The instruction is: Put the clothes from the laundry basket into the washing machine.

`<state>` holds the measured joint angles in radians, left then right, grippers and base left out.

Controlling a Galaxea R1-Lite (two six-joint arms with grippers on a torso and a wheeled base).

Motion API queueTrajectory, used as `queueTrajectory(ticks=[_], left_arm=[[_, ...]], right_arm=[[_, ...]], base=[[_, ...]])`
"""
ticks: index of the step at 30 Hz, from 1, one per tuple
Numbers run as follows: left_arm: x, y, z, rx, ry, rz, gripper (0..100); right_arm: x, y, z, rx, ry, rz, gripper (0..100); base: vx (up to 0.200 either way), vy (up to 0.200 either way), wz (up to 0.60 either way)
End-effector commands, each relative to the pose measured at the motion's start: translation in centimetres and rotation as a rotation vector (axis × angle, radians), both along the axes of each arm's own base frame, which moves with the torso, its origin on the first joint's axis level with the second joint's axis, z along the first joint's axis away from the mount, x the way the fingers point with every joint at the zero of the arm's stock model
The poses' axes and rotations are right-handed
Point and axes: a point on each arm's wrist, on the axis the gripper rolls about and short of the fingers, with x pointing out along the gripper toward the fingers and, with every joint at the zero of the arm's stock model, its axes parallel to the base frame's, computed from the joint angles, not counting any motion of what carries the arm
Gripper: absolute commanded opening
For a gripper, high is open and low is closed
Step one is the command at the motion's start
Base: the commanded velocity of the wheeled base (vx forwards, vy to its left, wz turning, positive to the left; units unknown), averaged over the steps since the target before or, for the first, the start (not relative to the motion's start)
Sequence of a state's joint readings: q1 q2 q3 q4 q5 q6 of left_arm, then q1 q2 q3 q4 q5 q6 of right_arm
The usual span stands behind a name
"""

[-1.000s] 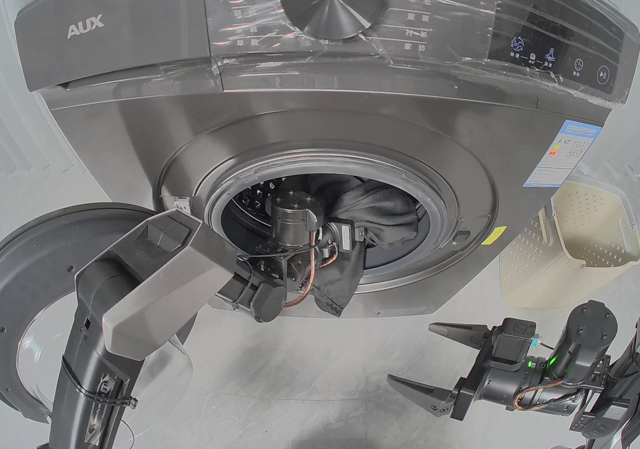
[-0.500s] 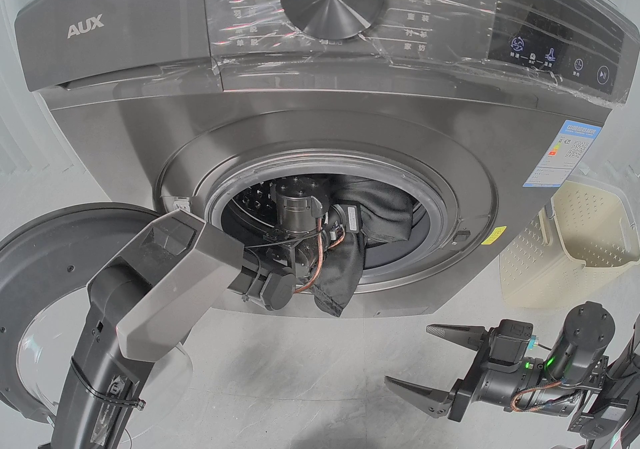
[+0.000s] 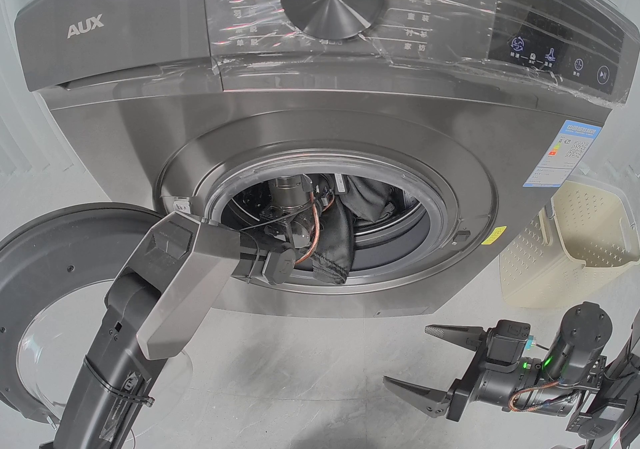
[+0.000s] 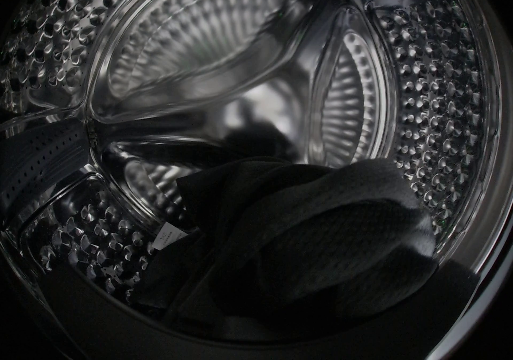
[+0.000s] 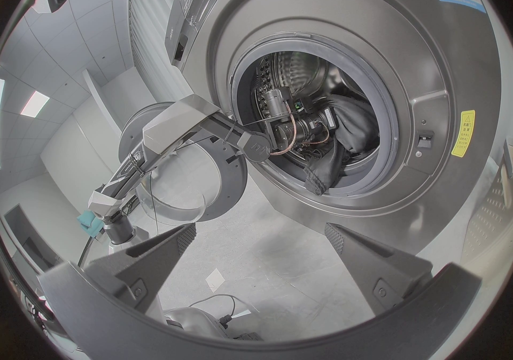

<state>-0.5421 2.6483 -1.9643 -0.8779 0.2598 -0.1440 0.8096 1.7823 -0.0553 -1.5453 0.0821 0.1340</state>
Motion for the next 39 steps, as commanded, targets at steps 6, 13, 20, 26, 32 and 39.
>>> queueTrajectory(ticks=[6, 13, 20, 26, 32, 39], left_arm=[[0.1, 0.1, -1.1, 0.013, 0.025, 0.003, 100], [-4.7, 0.9, -0.7, 0.13, 0.2, -0.064, 100], [-7.5, 1.3, -2.1, 0.189, 0.284, -0.104, 100], [-9.8, 0.9, -1.6, 0.202, 0.297, -0.174, 100], [-11.0, 0.7, -0.1, 0.182, 0.269, -0.231, 100], [-9.1, 0.0, -0.6, 0.138, 0.205, -0.219, 100]], right_arm=[[0.0, 0.0, -0.1, -0.003, 0.004, -0.001, 100], [0.2, 0.0, -0.2, -0.004, 0.006, -0.005, 100], [0.1, 0.1, -0.1, -0.003, 0.003, 0.001, 100], [0.1, 0.3, 0.1, 0.004, -0.005, 0.004, 100], [0.2, 0.3, 0.2, 0.008, -0.011, 0.003, 100], [0.2, 0.3, 0.2, 0.01, -0.013, 0.001, 100]], base=[[0.0, 0.0, 0.0], [0.0, 0.0, 0.0], [0.0, 0.0, 0.0], [0.0, 0.0, 0.0], [0.0, 0.0, 0.0], [0.0, 0.0, 0.0]])
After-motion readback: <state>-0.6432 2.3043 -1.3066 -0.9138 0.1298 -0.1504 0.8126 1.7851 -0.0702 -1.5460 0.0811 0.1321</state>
